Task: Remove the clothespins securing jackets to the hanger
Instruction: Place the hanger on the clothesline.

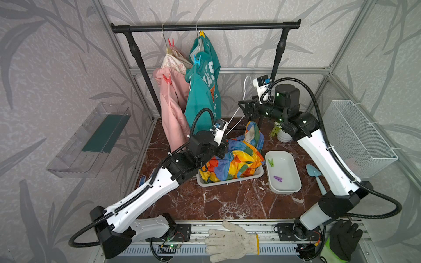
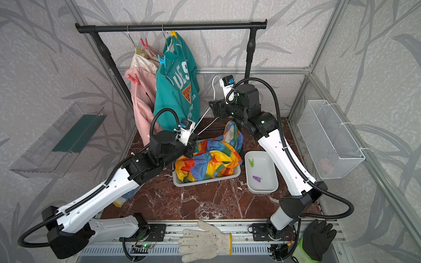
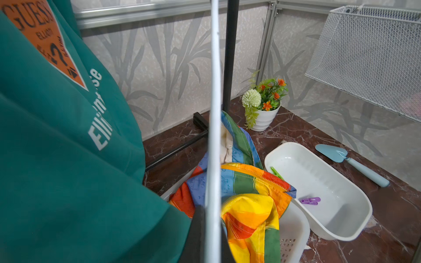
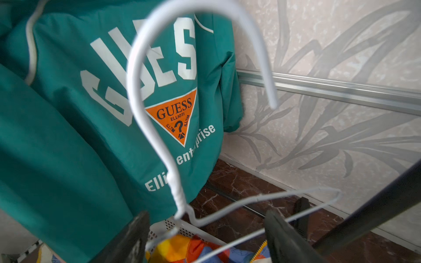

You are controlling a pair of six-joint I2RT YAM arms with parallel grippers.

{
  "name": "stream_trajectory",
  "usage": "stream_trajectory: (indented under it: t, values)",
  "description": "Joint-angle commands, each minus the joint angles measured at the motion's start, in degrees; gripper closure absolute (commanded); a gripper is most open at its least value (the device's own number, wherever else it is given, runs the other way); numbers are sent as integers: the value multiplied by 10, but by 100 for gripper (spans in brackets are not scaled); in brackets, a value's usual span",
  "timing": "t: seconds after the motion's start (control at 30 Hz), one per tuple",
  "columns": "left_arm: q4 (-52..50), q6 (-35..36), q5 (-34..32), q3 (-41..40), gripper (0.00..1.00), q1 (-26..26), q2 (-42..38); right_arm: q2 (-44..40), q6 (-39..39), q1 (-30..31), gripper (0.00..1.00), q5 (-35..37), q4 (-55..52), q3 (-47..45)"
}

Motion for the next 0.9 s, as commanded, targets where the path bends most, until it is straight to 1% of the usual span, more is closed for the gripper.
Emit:
stream_trajectory:
  t: [0.0, 0.1, 0.3, 0.5, 0.57, 0.63, 0.7, 0.8, 0.87]
  values:
    - [22, -17, -46, 38, 100, -1, 10, -54, -12, -4, 10, 48, 29, -34]
    - [24, -15, -67, 60, 100, -4, 21, -95, -5, -26, 7, 53, 57, -84]
    - [38, 8, -122, 114, 100, -18, 57, -155, 15, -82, 5, 62, 82, -168]
    - [47, 31, -156, 187, 100, -25, 114, -166, 12, -122, 5, 81, 56, -230]
    - [49, 38, -161, 211, 100, -26, 131, -166, 17, -138, 5, 79, 59, -265]
    - [57, 50, -167, 229, 100, -30, 145, -172, 25, -159, 4, 57, 87, -322]
    - [72, 63, -175, 243, 100, -33, 158, -179, 46, -190, 4, 17, 133, -381]
    - [78, 79, -183, 277, 100, -34, 181, -175, 79, -227, 3, -35, 167, -432]
    - [79, 87, -184, 300, 100, -34, 198, -165, 84, -242, 3, -63, 175, -450]
